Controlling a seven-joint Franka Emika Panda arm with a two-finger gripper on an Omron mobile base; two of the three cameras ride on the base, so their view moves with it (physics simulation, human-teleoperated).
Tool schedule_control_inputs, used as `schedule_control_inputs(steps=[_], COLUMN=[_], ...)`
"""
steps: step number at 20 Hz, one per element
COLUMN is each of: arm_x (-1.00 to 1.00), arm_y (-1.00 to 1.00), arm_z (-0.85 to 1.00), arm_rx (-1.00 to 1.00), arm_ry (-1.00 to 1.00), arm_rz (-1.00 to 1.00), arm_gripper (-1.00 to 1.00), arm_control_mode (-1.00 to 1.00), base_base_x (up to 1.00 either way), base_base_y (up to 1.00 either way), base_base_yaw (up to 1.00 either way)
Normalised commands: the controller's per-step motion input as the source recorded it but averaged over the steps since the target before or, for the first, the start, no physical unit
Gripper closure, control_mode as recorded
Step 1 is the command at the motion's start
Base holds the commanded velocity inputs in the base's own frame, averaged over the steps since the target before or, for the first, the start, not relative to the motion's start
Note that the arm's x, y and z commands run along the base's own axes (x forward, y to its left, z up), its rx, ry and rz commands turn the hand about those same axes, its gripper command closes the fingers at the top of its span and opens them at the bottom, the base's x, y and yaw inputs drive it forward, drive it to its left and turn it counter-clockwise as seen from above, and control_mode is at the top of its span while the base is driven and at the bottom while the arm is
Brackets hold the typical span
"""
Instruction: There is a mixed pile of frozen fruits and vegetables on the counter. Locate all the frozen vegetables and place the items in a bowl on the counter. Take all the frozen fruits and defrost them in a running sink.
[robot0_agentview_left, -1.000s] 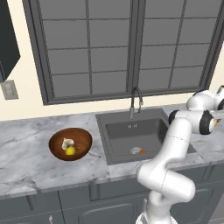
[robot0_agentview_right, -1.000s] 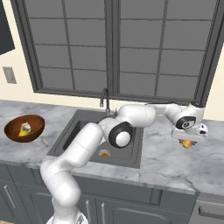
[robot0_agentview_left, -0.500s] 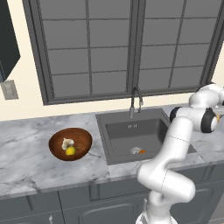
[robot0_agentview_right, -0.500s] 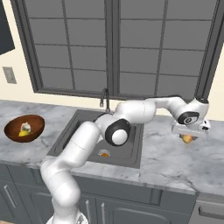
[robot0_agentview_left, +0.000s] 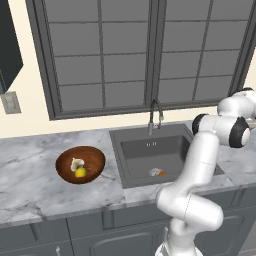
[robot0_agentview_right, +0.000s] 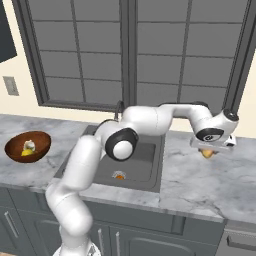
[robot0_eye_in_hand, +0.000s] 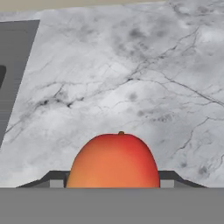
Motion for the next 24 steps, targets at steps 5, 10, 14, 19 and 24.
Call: schedule_control_inputs(steps=[5,10,14,19,24], arm_x=[-0.16,-0.20,-0.26,-0.47,-0.83], arm_y=[0.33,0.11,0.01,0.05,0.56], arm_z=[0.42,0.43,0.31,0.17,0.00], arm_rx=[0.00,0.00,0.00,0.00,-0.08], arm_ry=[-0.19,-0.05,0.00,-0.01,-0.11], arm_rz=[0.08,0.10,0.13,0.16,0.14], arm_gripper=[1.00,1.00,1.00,1.00,1.00], arm_control_mode=[-1.00,-1.00,-1.00,-1.00,-1.00], base_base_x=[0.00,0.00,0.00,0.00,0.00], base_base_y=[0.00,0.00,0.00,0.00,0.00], base_base_yaw=[0.00,0.00,0.00,0.00,0.00])
